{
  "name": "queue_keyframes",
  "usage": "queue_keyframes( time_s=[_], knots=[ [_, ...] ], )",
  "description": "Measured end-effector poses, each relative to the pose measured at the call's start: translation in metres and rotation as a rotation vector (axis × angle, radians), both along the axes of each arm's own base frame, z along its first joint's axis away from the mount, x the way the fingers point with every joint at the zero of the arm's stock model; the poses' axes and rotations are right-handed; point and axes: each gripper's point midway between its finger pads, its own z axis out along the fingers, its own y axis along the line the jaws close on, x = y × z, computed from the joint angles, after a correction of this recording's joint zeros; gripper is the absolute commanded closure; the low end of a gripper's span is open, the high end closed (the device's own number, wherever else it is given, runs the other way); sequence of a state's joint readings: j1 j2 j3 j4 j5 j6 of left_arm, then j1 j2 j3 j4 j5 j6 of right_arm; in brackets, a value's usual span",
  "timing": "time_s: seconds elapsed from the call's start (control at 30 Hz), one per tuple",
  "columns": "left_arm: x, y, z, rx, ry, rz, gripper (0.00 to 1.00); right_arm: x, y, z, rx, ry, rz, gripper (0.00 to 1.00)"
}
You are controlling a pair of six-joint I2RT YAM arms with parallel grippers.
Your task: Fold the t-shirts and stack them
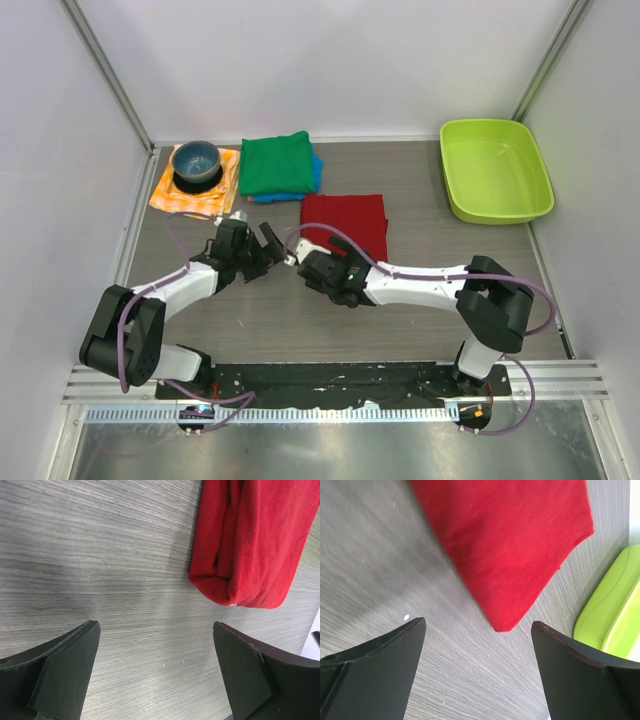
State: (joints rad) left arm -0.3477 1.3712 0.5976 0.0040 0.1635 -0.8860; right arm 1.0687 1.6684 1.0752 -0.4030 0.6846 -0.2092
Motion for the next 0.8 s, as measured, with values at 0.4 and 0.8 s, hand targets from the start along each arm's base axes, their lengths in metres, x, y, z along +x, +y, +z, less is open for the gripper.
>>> queue_keyframes(
  time_s=[0.4, 0.8],
  knots=[
    [-0.002, 0.001, -0.006, -0.044, 0.008, 0.006, 0.0, 0.003, -0.016, -0.042, -0.247, -0.145, 0.096, 0.07],
    [0.004, 0.007, -0.007, -0.082, 0.012, 0.025, 0.0, 0.046, 0.002, -0.042, -0.204, -0.281, 0.053, 0.15]
  ],
)
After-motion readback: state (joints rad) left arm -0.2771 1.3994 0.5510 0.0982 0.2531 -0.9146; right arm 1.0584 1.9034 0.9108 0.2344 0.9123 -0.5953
